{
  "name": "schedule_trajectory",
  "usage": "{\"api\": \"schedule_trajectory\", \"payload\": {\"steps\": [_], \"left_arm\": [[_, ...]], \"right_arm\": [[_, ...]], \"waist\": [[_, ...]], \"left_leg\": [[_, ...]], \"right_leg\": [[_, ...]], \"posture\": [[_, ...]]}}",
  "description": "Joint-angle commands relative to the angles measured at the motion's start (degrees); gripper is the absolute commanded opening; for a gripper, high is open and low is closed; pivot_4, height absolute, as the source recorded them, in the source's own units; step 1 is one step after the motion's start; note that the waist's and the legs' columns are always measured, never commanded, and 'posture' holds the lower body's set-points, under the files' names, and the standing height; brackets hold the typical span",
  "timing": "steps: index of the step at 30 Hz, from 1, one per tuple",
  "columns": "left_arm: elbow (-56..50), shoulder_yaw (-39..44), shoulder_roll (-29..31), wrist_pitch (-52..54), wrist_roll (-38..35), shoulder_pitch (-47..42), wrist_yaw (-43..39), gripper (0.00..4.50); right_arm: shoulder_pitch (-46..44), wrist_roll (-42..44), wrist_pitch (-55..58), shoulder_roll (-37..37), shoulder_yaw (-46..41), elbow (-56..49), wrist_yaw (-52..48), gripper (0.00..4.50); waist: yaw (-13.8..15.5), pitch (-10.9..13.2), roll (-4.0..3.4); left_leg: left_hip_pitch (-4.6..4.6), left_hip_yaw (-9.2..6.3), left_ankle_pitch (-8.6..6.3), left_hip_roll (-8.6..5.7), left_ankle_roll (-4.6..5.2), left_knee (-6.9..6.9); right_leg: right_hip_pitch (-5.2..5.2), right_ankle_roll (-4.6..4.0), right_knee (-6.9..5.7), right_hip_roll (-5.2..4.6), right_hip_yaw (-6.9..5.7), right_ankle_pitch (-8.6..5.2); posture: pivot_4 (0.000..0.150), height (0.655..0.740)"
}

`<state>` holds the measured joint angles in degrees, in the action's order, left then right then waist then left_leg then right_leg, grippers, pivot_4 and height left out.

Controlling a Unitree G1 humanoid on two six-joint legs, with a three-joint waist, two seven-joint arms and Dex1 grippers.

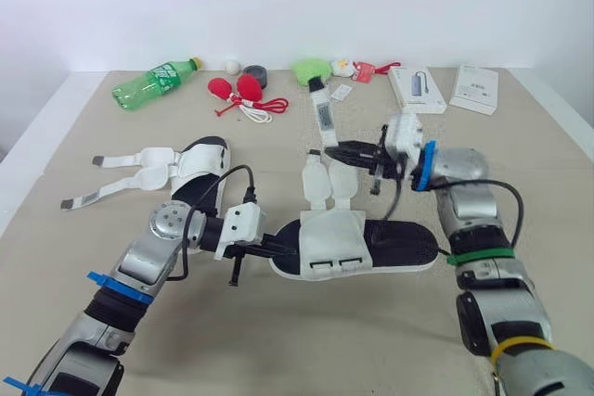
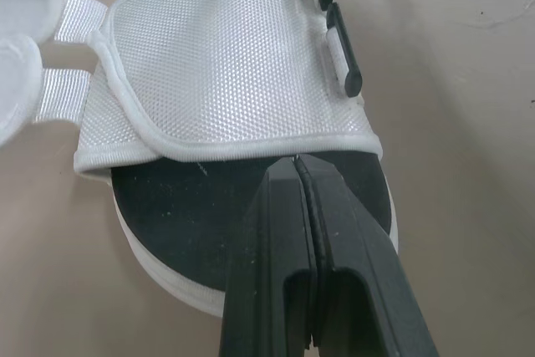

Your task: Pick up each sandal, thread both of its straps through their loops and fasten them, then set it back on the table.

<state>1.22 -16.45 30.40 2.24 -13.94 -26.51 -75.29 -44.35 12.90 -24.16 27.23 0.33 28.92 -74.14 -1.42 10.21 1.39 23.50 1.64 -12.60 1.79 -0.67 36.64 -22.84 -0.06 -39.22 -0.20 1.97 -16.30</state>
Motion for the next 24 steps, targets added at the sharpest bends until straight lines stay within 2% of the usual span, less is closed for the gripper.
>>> {"api": "schedule_trajectory", "payload": {"steps": [1, 6, 9, 11, 14, 15, 17, 18, 19, 23, 24], "left_arm": [[-0.6, 0.1, 0.2, -0.7, -0.1, -0.2, -0.2, 0.00], [-0.3, -0.1, -0.1, -0.7, 0.1, -0.5, -0.3, 0.00], [0.1, -0.3, -0.4, -0.9, 0.2, -0.8, -0.4, 0.00], [0.1, -0.4, -0.5, -0.9, 0.2, -0.9, -0.4, 0.00], [0.2, -0.5, -0.5, -0.9, 0.1, -1.0, -0.4, 0.00], [0.2, -0.5, -0.5, -0.9, 0.1, -1.0, -0.4, 0.00], [0.1, -0.5, -0.5, -0.8, 0.1, -0.9, -0.5, 0.00], [0.1, -0.5, -0.4, -0.7, 0.1, -0.9, -0.5, 0.00], [0.1, -0.5, -0.4, -0.7, 0.1, -0.9, -0.6, 0.00], [0.3, -0.4, -0.2, -0.5, 0.0, -1.0, -1.0, 0.00], [0.3, -0.4, -0.1, -0.4, -0.1, -1.0, -1.1, 0.00]], "right_arm": [[2.3, -0.6, -22.1, 3.3, 3.2, -3.5, -7.3, 0.03], [0.6, 1.6, -40.4, 6.2, 7.8, 0.9, -11.2, 0.03], [0.1, 4.1, -51.3, 10.1, 15.5, 0.6, -13.5, 0.03], [0.1, 5.5, -54.1, 11.8, 19.4, 0.2, -13.0, 0.03], [0.6, 9.3, -52.1, 14.2, 22.7, -1.1, -12.5, 0.03], [0.7, 10.3, -50.4, 14.8, 23.2, -1.4, -12.3, 0.69], [0.8, 11.7, -46.3, 15.3, 22.7, -1.9, -11.3, 1.47], [1.1, 12.7, -42.2, 15.9, 21.8, -2.9, -10.7, 2.19], [1.5, 13.9, -38.4, 16.9, 21.1, -4.1, -10.4, 2.39], [6.0, 16.2, -25.7, 22.3, 17.5, -9.7, -9.1, 4.12], [7.7, 16.6, -21.6, 24.0, 16.2, -11.7, -8.0, 4.36]], "waist": [[0.0, 0.0, 0.00], [-0.1, 0.0, 0.00], [-0.1, 0.0, 0.00], [0.0, 0.0, 0.01], [0.0, 0.0, 0.01], [0.0, 0.0, 0.01], [0.0, 0.0, 0.01], [0.0, 0.0, 0.01], [0.0, 0.0, 0.01], [0.2, 0.0, 0.01], [0.4, 0.0, 0.01]], "left_leg": [[-0.05, 0.01, 0.00, -0.01, 0.00, 0.01], [-0.21, 0.12, 0.03, 0.04, 0.00, 0.04], [-0.27, 0.09, 0.09, 0.05, 0.06, 0.09], [-0.32, 0.07, 0.10, 0.05, 0.08, 0.14], [-0.35, 0.09, 0.10, 0.06, 0.09, 0.16], [-0.35, 0.09, 0.11, 0.07, 0.10, 0.17], [-0.35, 0.06, 0.14, 0.08, 0.12, 0.17], [-0.36, 0.06, 0.14, 0.09, 0.12, 0.17], [-0.37, 0.05, 0.15, 0.10, 0.12, 0.17], [-0.36, 0.02, 0.17, 0.09, 0.14, 0.19], [-0.36, 0.01, 0.17, 0.09, 0.14, 0.19]], "right_leg": [[0.04, 0.01, 0.00, 0.03, 0.02, 0.01], [0.16, 0.03, 0.00, 0.05, 0.19, 0.10], [0.27, 0.01, 0.00, 0.03, 0.14, 0.14], [0.37, 0.00, 0.00, -0.02, 0.12, 0.15], [0.38, -0.02, 0.00, -0.06, 0.14, 0.17], [0.38, -0.05, 0.00, -0.05, 0.14, 0.19], [0.39, -0.07, 0.00, -0.04, 0.12, 0.21], [0.40, -0.08, 0.00, -0.04, 0.10, 0.21], [0.41, -0.09, 0.00, -0.04, 0.09, 0.22], [0.44, -0.11, -0.01, -0.08, 0.03, 0.23], [0.46, -0.11, -0.01, -0.09, 0.02, 0.23]], "posture": [[0.150, 0.7400], [0.150, 0.7400], [0.150, 0.7400], [0.150, 0.7400], [0.150, 0.7400], [0.150, 0.7400], [0.150, 0.7400], [0.150, 0.7400], [0.150, 0.7400], [0.150, 0.7400], [0.150, 0.7400]]}}
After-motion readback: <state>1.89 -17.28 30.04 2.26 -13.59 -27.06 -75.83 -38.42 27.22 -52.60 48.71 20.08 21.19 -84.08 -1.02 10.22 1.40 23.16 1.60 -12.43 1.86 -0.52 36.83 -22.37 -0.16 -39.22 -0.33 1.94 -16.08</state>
